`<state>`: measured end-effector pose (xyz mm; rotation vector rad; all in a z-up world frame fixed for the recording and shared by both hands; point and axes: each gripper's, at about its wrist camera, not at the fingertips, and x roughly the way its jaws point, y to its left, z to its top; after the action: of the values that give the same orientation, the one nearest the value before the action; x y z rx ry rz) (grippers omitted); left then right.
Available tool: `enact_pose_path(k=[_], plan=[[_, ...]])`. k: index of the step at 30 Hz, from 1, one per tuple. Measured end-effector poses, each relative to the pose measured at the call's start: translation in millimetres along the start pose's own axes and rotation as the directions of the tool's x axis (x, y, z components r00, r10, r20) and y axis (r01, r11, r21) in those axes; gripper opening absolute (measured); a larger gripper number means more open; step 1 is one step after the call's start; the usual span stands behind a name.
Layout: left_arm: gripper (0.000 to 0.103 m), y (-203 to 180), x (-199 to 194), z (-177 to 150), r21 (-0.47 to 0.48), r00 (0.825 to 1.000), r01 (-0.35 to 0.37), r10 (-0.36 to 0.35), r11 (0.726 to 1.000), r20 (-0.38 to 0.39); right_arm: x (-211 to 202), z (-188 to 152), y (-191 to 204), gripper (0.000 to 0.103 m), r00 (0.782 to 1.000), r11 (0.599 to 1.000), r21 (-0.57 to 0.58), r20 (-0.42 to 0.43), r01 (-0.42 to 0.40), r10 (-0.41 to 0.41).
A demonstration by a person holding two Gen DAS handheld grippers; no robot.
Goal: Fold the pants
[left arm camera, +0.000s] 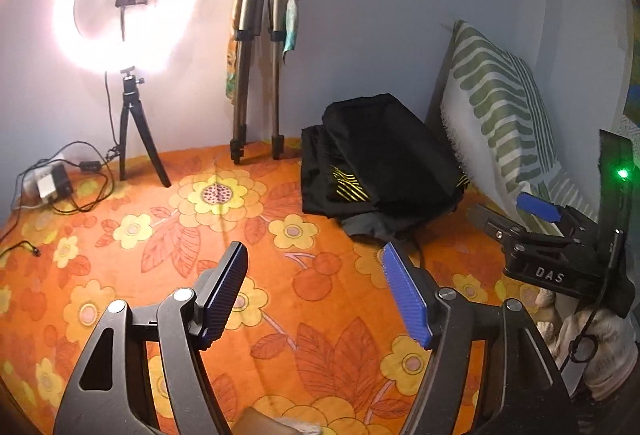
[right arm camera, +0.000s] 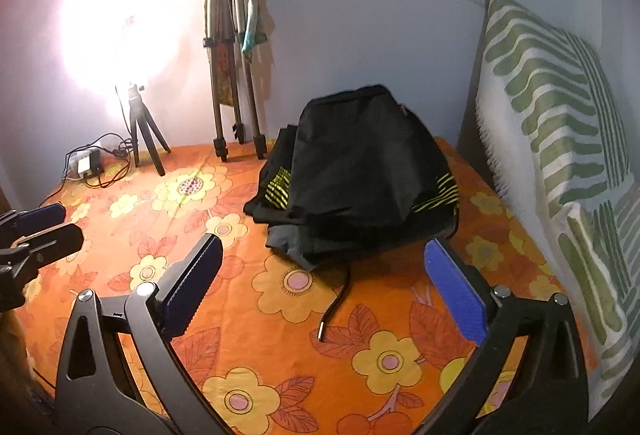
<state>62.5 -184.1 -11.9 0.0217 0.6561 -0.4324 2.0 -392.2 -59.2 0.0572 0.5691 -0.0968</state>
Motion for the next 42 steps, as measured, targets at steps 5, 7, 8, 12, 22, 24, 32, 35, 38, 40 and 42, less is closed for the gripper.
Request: enact_pose_path(k=[5, 7, 8, 12, 22, 24, 32, 35, 38, 40, 42], plan=[[0.07, -3, 1, -2, 0.018, 1.0, -0.02, 0.019, 1.0, 0.003, 4, -1, -2, 0.103, 1.0, 1.0, 0.02, -0.001, -0.008, 0.008], [0.07, -4, 2, -3, 0.015, 1.0, -0.018, 0.018, 1.0, -0.005, 3, -2, -2, 0.103, 1.0, 1.0, 0.015, 0.006, 0.0, 0.0], [0.07, -4, 2, -4, 0.013, 1.0, -0.014, 0.014, 1.0, -0.01, 3, -2, -2, 0.103, 1.0, 1.0, 0.015, 0.007, 0.001, -0.001], [0.07, -8, 2, -6, 0.02, 1.0, -0.008, 0.008, 1.0, -0.015, 1, -3, -4, 0.103, 1.0, 1.0, 0.017, 0.008, 0.005, -0.005], [0.07, -14, -4, -7, 0.024, 1.0, 0.002, -0.002, 1.0, -0.007, -5, -4, -7, 0.103, 1.0, 1.0, 0.026, 0.02, 0.013, -0.014], [0.07, -14, -5, -7, 0.022, 1.0, 0.003, -0.003, 1.0, -0.004, -6, -4, -7, 0.103, 1.0, 1.0, 0.028, 0.019, 0.014, -0.015], [0.07, -15, -5, -7, 0.027, 1.0, 0.002, -0.002, 1.0, 0.0, -7, -4, -7, 0.103, 1.0, 0.999, 0.035, 0.02, 0.012, -0.013], [0.07, -15, -5, -7, 0.026, 1.0, 0.0, 0.0, 1.0, 0.002, -8, -4, -6, 0.103, 1.0, 0.999, 0.033, 0.019, 0.012, -0.013], [0.07, -16, -5, -7, 0.028, 1.0, -0.001, 0.001, 1.0, 0.001, -7, -3, -7, 0.103, 1.0, 0.999, 0.03, 0.019, 0.011, -0.012], [0.07, -16, -5, -7, 0.028, 1.0, 0.0, 0.0, 1.0, 0.0, -8, -3, -7, 0.103, 1.0, 1.0, 0.029, 0.019, 0.008, -0.009], [0.07, -16, -6, -7, 0.03, 1.0, 0.0, 0.0, 1.0, 0.001, -7, -3, -6, 0.103, 1.0, 1.0, 0.029, 0.019, 0.01, -0.01]])
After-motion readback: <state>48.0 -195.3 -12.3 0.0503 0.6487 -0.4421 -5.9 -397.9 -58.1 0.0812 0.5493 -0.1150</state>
